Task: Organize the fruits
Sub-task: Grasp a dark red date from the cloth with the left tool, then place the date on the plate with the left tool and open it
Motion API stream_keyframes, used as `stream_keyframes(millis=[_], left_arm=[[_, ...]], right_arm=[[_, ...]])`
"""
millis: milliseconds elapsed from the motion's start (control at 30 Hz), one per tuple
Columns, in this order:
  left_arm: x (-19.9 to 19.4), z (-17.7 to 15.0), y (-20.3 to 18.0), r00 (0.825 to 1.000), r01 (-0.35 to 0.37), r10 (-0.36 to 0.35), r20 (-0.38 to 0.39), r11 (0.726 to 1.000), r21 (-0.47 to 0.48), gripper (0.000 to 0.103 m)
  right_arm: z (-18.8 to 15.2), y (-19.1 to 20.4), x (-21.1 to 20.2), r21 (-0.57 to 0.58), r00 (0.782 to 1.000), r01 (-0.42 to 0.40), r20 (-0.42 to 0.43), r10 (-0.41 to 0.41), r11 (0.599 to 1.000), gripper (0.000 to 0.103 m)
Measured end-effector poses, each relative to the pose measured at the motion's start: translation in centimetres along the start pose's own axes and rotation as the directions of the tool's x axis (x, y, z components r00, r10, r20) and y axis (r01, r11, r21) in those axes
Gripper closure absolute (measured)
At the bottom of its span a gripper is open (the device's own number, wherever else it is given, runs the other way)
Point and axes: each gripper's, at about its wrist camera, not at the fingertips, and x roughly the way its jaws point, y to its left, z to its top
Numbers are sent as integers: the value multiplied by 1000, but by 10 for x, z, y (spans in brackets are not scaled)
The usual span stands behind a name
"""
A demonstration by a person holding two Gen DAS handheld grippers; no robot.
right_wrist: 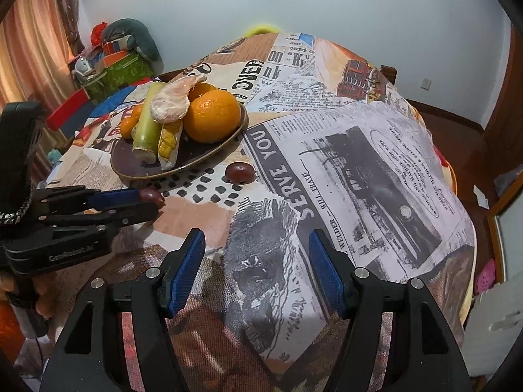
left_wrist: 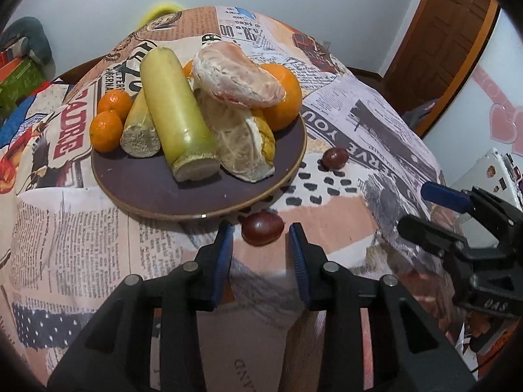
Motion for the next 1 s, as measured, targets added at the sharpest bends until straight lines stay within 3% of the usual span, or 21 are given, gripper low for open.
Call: stream_keyframes(millis=[200,267,633,833,1000], left_arm=[[4,2,-2,1000,1,-1,-2,1000,6,78],[-1,-1,-2,1000,2,-2,5,1000,11,78],[-52,-5,23,994,15,-13,110,1000,-12,78],[-57,3,43,991,10,-6,135,1000,-30,78],[-54,7,55,989,3,2,148,999,-33,78]], right_arm=[[2,1,1,3,1000,-13,-2,13,1000,41],[4,1,2,9,1000,-17,-5,17,1000,46],[25,6,15,13,1000,-25,-18,26,1000,49],[39,7,39,22,997,-37,-61,38,999,62],[42,9,53,9,996,-38,-82,38,999,62]])
